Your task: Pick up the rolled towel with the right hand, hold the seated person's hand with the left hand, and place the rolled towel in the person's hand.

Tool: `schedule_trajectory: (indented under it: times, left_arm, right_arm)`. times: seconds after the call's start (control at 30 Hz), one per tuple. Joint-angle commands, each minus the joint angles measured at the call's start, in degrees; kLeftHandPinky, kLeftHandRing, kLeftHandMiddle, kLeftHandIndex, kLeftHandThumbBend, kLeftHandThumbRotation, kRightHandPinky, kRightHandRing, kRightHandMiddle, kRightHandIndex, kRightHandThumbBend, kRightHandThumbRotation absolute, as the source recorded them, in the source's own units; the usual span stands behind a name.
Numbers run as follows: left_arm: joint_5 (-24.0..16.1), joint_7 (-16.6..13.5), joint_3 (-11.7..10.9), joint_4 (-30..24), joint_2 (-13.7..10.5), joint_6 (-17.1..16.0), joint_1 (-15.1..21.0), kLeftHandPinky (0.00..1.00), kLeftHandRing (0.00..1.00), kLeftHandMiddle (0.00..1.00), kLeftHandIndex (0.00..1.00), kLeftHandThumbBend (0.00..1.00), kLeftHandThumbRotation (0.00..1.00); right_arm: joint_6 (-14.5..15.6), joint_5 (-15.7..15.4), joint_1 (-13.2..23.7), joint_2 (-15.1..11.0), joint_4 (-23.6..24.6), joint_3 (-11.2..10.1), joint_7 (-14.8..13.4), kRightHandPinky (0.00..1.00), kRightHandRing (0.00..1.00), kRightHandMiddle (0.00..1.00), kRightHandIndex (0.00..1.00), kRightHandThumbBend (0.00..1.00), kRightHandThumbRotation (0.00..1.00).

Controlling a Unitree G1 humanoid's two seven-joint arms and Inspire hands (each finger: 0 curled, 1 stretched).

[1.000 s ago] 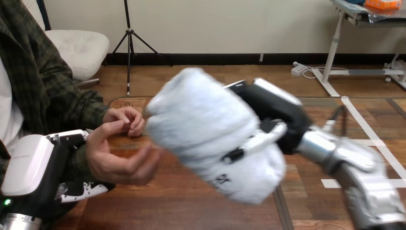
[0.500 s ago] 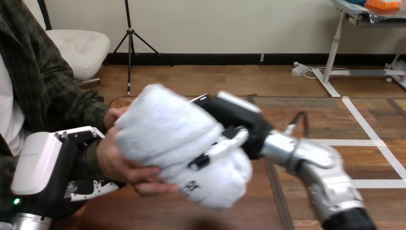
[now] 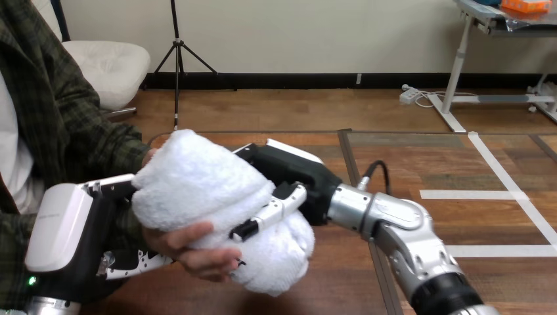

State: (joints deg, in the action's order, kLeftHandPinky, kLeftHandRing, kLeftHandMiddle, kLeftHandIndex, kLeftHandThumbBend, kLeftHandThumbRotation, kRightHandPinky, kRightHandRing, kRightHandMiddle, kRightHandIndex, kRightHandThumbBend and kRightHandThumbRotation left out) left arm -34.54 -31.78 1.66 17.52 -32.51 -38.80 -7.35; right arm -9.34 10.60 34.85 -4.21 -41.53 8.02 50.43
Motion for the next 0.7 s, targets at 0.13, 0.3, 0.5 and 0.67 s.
schedule_trajectory:
  times: [0.13, 0.3, 0.5, 0.67]
  left_arm:
    - [-0.14, -0.99, -1.02, -6.65, 2.98, -1.66, 0.22, 0.29, 0.32, 0.37, 0.36, 0.98, 0.00]
    - [-0.04, -0.79, -1.39, -7.40, 3.61, -1.53, -0.61, 0.28, 0.31, 0.37, 0.36, 0.97, 0.00]
    - [-0.62, -1.31, -2.00, -7.86, 4.21, -2.04, -1.38, 0.28, 0.31, 0.37, 0.36, 0.97, 0.00]
    - [0.33, -0.64, -2.66, -7.69, 4.81, -2.34, -2.12, 0.29, 0.32, 0.37, 0.37, 0.97, 0.00]
  right_arm:
    - [-5.00, -3.53, 12.91, 5.98, -12.62, 1.24, -0.72, 0.05, 0.09, 0.15, 0.21, 0.77, 0.00]
    - [-6.68, -4.76, 14.14, 7.70, -16.38, 1.53, -0.85, 0.05, 0.10, 0.16, 0.21, 0.78, 0.00]
    - [-8.44, -5.80, 15.28, 9.61, -20.20, 1.54, -0.41, 0.07, 0.11, 0.17, 0.21, 0.82, 0.00]
    - [-9.40, -6.65, 15.76, 10.79, -21.89, 1.58, -0.54, 0.08, 0.13, 0.19, 0.22, 0.84, 0.00]
